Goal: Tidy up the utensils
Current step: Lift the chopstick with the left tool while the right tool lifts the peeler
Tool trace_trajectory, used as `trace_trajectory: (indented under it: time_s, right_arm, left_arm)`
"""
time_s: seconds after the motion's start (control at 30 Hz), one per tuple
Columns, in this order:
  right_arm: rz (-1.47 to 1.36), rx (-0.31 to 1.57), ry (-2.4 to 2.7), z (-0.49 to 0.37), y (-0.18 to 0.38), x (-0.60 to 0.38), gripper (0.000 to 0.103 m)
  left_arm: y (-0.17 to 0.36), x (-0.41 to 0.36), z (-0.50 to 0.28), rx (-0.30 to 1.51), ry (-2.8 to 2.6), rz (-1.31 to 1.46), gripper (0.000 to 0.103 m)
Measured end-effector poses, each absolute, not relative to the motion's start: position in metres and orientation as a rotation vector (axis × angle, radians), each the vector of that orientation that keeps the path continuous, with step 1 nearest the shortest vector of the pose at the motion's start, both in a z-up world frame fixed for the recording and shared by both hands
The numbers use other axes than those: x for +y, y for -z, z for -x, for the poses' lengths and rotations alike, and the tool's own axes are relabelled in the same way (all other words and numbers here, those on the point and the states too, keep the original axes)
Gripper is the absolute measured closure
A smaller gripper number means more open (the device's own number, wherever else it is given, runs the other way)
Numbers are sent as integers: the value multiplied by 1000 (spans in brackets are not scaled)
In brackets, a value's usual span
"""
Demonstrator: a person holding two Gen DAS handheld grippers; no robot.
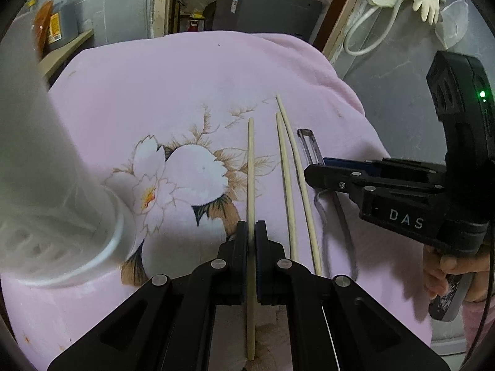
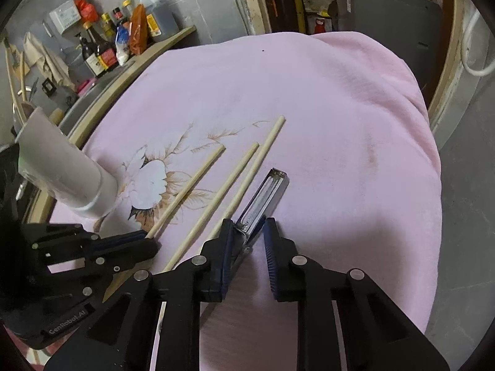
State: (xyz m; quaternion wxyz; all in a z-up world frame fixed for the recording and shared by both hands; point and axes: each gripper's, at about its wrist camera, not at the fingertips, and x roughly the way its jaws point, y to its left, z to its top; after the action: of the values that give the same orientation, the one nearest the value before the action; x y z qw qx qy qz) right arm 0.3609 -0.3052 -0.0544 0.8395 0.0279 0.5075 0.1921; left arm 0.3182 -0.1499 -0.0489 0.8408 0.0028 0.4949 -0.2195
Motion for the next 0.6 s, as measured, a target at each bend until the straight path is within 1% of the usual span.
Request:
trace_trajectory:
  time_s: [0.2,0.37,0.6]
  right_arm:
    - [-77,942,-424,-324,44,-312,88]
    - [-83,733,-404,-277,25,-320,88]
    - [-11,409,-317,-219,-6,-311,89]
  left_arm:
    - [33,-139,-289,937,495,23,100]
    - [12,-128,-257,773,525,43,100]
    - [-20,-121,-220,488,503,42,100]
